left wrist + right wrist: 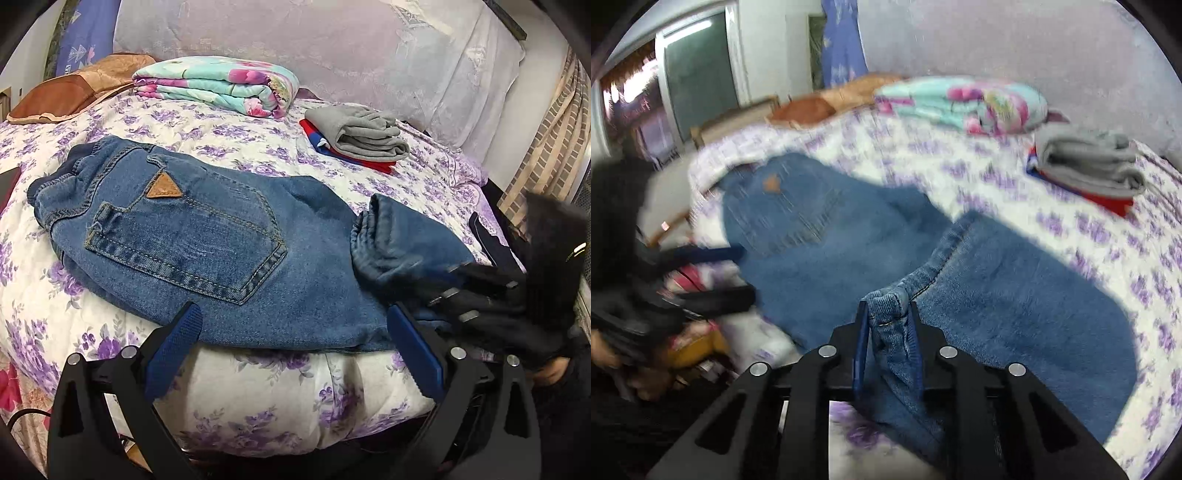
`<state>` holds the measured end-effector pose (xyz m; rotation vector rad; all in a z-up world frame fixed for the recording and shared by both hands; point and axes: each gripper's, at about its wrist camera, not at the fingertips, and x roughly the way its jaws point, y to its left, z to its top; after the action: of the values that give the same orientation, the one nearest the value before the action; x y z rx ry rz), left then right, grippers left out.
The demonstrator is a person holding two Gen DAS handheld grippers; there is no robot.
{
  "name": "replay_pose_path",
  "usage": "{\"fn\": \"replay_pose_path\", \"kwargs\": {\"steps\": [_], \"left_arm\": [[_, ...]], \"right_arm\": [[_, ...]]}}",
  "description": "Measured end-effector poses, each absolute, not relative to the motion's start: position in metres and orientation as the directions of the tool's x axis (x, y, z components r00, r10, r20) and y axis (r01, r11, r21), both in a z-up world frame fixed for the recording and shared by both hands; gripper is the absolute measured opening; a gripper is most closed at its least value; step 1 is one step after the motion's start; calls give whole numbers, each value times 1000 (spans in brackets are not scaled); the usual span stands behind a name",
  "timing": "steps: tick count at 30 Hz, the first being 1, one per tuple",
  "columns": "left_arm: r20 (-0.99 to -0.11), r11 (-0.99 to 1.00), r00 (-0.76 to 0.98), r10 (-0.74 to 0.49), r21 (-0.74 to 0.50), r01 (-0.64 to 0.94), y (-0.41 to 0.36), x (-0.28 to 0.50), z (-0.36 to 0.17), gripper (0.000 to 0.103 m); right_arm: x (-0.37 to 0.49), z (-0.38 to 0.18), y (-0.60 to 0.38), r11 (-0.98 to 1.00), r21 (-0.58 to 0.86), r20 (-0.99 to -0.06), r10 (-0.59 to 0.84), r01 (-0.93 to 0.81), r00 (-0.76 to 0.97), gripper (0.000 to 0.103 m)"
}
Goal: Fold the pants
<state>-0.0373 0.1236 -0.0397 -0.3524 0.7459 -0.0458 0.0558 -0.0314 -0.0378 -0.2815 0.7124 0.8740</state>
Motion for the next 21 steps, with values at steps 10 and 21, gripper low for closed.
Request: {"fn": "replay_pose_path", "kwargs": {"steps": [10,21], "left_arm": [[-605,867,793,-72,-431,-250,181,-77,-23,98],[-526,541,826,-204,-763,-353,281,-40,-64,98]], "right_arm": [[54,-59,-28,588,144,-680,643,-796,352,57],[33,-48,-60,569,197,-597,715,-798,363,65]]}}
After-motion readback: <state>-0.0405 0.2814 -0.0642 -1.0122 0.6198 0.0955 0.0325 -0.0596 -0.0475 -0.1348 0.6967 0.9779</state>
